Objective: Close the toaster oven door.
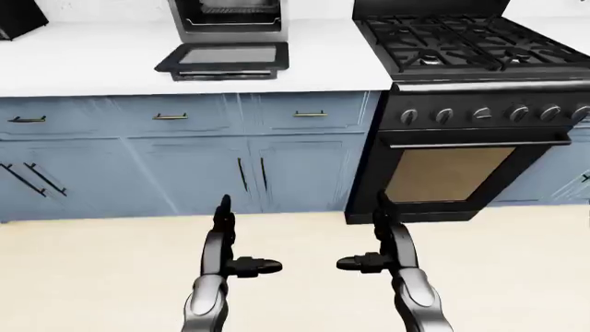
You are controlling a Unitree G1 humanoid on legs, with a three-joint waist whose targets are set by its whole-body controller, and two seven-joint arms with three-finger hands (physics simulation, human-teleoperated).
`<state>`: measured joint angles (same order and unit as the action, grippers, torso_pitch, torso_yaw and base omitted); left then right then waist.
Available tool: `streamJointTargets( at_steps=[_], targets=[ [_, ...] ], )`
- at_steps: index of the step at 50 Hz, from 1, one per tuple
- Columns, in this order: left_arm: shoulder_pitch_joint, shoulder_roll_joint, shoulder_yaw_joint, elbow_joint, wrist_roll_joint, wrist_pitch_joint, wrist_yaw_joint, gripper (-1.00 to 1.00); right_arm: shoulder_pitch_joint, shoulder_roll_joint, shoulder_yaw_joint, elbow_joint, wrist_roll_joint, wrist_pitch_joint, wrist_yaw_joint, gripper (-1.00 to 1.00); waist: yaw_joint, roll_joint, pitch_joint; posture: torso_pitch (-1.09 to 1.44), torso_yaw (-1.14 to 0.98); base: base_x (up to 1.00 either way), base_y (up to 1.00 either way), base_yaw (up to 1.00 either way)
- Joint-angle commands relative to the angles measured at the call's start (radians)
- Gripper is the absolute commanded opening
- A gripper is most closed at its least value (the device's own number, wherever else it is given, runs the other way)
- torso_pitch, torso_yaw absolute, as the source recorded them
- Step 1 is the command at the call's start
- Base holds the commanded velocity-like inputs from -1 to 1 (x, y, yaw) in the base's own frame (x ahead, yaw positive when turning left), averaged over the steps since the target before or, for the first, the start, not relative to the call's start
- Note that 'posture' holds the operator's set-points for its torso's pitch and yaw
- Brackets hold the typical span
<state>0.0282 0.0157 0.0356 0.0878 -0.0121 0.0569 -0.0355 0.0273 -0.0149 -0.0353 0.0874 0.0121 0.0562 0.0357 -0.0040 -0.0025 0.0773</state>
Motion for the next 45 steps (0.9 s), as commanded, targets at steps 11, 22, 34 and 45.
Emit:
streamJointTargets(
  at_steps=[11, 22, 34, 45],
  targets=[
    [-0.078, 0.034, 0.044, -0.257, -0.002, 0.100, 0.010, 1.00, -0.045, -0.009, -0.029, -0.238, 0.063, 0.078, -0.005, 1.00, 0.007, -0.004, -0.078, 0.00, 0.00, 0.00, 0.00, 0.00],
    [-0.182, 0.101, 0.161, -0.407, -0.085, 0.269, 0.022, 1.00, -0.172, -0.076, -0.137, -0.370, 0.200, 0.237, -0.017, 1.00, 0.007, 0.000, -0.094, 0.00, 0.00, 0.00, 0.00, 0.00],
    [-0.315, 0.240, 0.290, -0.465, -0.141, 0.356, 0.042, 1.00, -0.362, -0.237, -0.266, -0.373, 0.288, 0.330, -0.045, 1.00, 0.006, 0.000, -0.082, 0.00, 0.00, 0.00, 0.00, 0.00],
    [-0.441, 0.427, 0.415, -0.504, -0.233, 0.478, 0.060, 1.00, -0.490, -0.407, -0.349, -0.322, 0.364, 0.367, -0.064, 1.00, 0.006, 0.000, -0.065, 0.00, 0.00, 0.00, 0.00, 0.00]
  ],
)
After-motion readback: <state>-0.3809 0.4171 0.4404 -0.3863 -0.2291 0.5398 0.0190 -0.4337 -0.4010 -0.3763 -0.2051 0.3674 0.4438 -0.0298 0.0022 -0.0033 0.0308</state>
